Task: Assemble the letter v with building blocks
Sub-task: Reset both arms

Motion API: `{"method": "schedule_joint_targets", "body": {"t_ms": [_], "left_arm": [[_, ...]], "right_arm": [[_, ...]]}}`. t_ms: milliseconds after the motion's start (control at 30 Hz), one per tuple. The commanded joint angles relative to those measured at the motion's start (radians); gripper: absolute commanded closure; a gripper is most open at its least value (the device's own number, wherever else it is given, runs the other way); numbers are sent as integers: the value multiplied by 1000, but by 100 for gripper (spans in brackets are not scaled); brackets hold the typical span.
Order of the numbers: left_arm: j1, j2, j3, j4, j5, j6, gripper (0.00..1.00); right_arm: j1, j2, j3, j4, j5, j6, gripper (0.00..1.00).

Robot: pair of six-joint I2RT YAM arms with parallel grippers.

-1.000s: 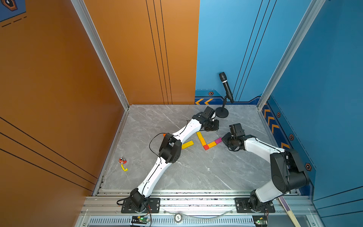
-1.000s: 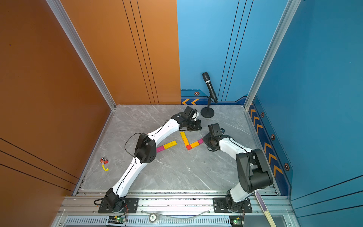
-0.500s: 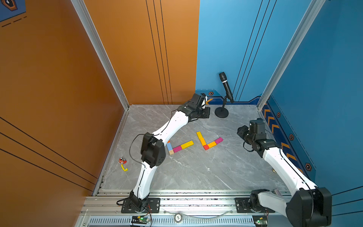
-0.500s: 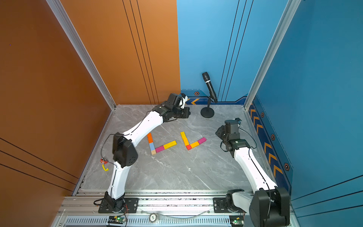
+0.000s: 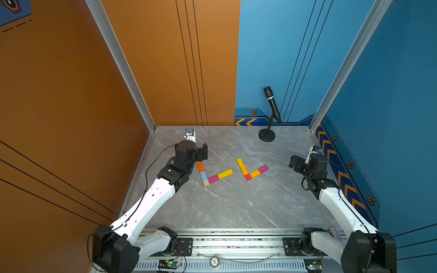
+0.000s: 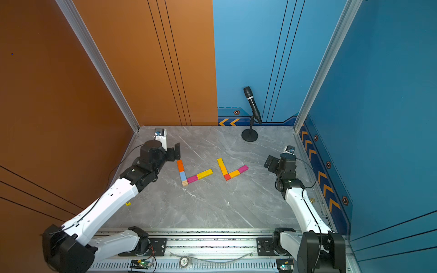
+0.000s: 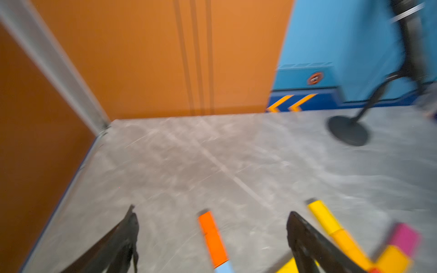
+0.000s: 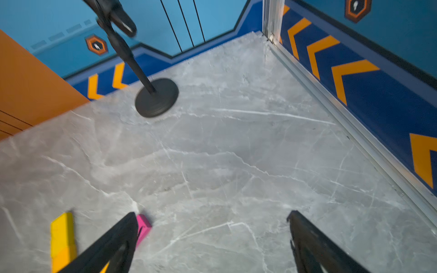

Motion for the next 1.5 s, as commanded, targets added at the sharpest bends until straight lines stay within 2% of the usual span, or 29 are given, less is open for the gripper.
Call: {"method": "schedule_joint_targets", "body": {"t_ms": [0,133,300,500,633,700,767,833,933,1000,1067,1167,1467], "left_arm": [[99,-97,-190,176,-164,32,2],[210,-139,-381,346,-170,51,3],[290,-28,-553,669,-86,36,2],[298,197,-576,917,-22,68,2],[303,297,-566,1032,16,87,2],[302,381,-573,1135,46,106,2],[295,428,-588,1188,96,127,2],[285,495,-601,1320,65,143,2],[288,456,-585,1214,64,127,2],[311,467,-536,1146,107,116,2],[323,454,-470,989,142,111,2],[329,464,-482,1033,154,113,2],[319,459,-480,1023,155,124,2]], "right_arm": [[-4,17,-108,294,39,-139,0],[-6,85,-171,432,47,-162,0],[3,221,-193,577,47,-169,0],[39,319,-177,688,50,-210,1],[77,433,-227,898,88,-241,0],[83,400,-228,842,85,-252,1],[84,422,-237,899,73,-258,1],[84,407,-210,821,59,-264,0],[58,418,-186,788,34,-239,0],[55,418,-188,792,31,-238,1],[55,415,-185,781,30,-238,1],[55,415,-186,784,31,-238,1],[57,415,-186,785,33,-238,1]]}}
